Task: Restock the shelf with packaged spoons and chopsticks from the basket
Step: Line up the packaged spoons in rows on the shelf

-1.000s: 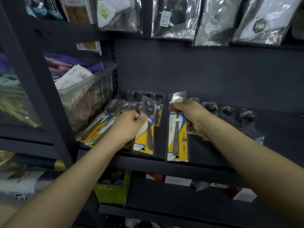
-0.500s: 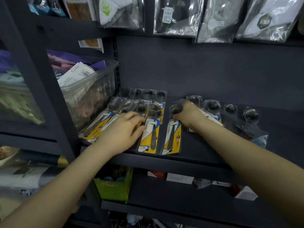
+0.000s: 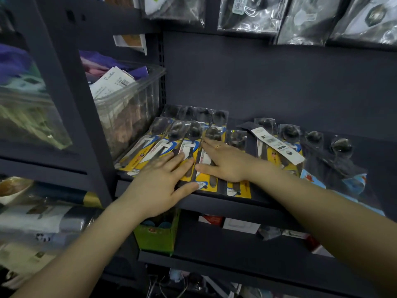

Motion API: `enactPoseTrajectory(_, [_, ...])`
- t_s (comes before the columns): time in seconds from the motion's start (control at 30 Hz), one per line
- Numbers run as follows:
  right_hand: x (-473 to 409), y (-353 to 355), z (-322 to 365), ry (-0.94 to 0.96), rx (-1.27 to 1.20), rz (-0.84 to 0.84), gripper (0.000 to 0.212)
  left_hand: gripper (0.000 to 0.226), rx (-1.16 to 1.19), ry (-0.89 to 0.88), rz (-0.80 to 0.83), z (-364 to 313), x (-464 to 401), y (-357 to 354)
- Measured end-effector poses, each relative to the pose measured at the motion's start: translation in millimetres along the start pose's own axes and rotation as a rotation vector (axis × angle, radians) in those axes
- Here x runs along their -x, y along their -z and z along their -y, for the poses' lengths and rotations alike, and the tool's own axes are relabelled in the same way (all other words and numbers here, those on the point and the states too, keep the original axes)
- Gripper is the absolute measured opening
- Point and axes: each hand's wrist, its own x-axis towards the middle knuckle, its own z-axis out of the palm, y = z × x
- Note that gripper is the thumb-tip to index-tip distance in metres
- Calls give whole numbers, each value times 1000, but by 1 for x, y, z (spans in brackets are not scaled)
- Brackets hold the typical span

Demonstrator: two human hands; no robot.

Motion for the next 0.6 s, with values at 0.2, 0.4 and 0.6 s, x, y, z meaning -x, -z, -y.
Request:
enactPoseTrajectory(0.2, [0, 7, 13, -82, 74, -96, 75, 112, 58, -3, -11, 1, 2, 6])
enactPoseTrajectory(0.4, [-45, 22, 13, 106, -104, -234, 42, 110, -56, 197, -175, 10, 14, 11])
enactPoseTrajectory(0.6, [-85, 24, 7, 45, -110, -224, 38, 106, -49, 213, -137, 15, 20, 4])
